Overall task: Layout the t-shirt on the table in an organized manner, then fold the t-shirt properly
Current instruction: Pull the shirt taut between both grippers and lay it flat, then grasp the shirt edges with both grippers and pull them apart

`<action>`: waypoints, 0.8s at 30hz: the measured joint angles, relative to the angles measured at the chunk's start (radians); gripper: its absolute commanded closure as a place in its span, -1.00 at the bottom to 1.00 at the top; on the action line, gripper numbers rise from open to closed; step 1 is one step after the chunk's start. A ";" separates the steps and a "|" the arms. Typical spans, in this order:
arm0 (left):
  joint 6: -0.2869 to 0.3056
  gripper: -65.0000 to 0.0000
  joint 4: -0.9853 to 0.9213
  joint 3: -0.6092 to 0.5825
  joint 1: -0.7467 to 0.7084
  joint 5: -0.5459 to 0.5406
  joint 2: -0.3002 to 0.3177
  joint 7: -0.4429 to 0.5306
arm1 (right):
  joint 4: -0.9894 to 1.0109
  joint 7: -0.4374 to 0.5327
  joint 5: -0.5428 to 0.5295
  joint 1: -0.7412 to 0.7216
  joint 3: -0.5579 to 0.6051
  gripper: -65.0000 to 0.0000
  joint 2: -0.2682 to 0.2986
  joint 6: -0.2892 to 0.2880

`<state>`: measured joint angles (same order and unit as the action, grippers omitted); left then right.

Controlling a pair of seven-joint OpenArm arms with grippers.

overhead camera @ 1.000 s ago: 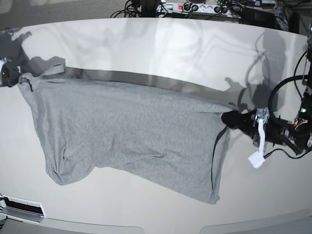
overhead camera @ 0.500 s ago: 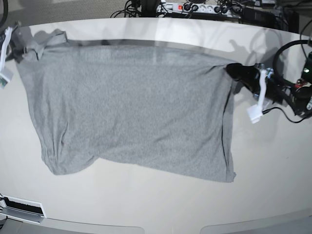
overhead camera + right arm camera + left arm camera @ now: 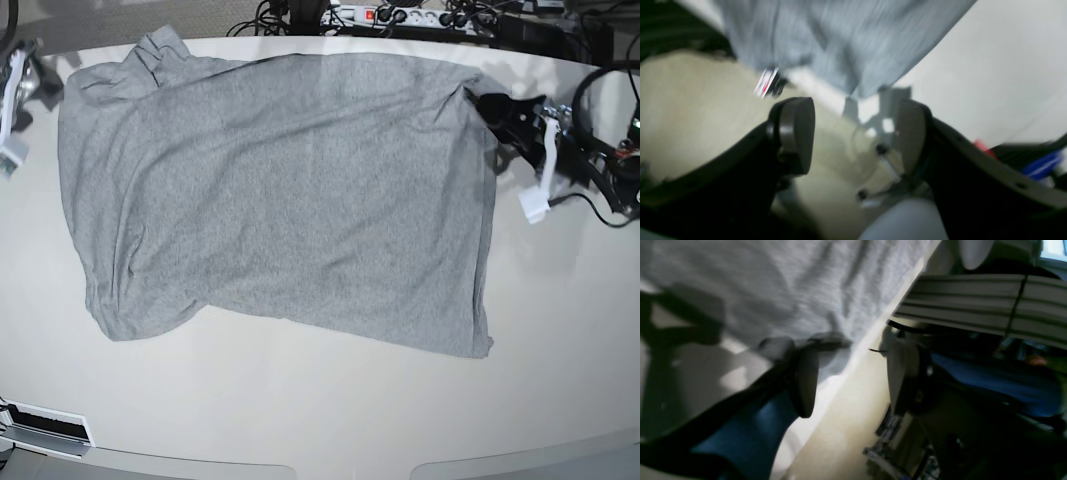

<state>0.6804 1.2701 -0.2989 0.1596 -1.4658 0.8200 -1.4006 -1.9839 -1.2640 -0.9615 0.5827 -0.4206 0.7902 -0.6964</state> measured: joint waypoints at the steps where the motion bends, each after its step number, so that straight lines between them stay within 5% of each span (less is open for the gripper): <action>1: 0.000 -0.06 0.000 0.000 0.019 0.001 0.010 0.001 | -0.016 0.003 0.000 -0.019 0.000 -0.25 0.000 0.000; 4: 0.002 -0.06 0.002 0.031 0.070 0.003 0.028 0.000 | -0.032 0.071 0.001 -0.076 -0.001 -0.25 0.000 0.000; 8: 0.013 -0.06 0.001 0.172 0.101 0.006 -0.015 -0.005 | -0.033 0.299 0.024 -0.098 -0.001 -0.25 0.000 0.049; 10: 0.013 -0.06 0.001 0.256 0.103 0.011 -0.055 0.077 | -0.033 0.378 0.085 -0.108 0.000 -0.25 -0.011 0.079; 13: 0.013 -0.06 0.000 0.364 0.103 0.177 -0.113 0.195 | 0.015 0.445 0.184 -0.197 0.007 -0.25 -0.070 0.154; 19: -0.070 -0.06 -0.032 0.418 0.080 0.393 -0.241 0.304 | 0.367 0.455 0.204 -0.483 0.095 -0.25 -0.195 0.185; 24: -0.071 -0.06 -0.067 0.417 0.080 0.429 -0.312 0.311 | 0.748 0.463 0.222 -0.769 0.169 -0.25 -0.282 0.128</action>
<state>0.6098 1.2030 0.1181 0.2394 -1.0367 0.5079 -1.0893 -1.2354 -0.8009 -0.7391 -0.1860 -0.2516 0.5083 -0.5682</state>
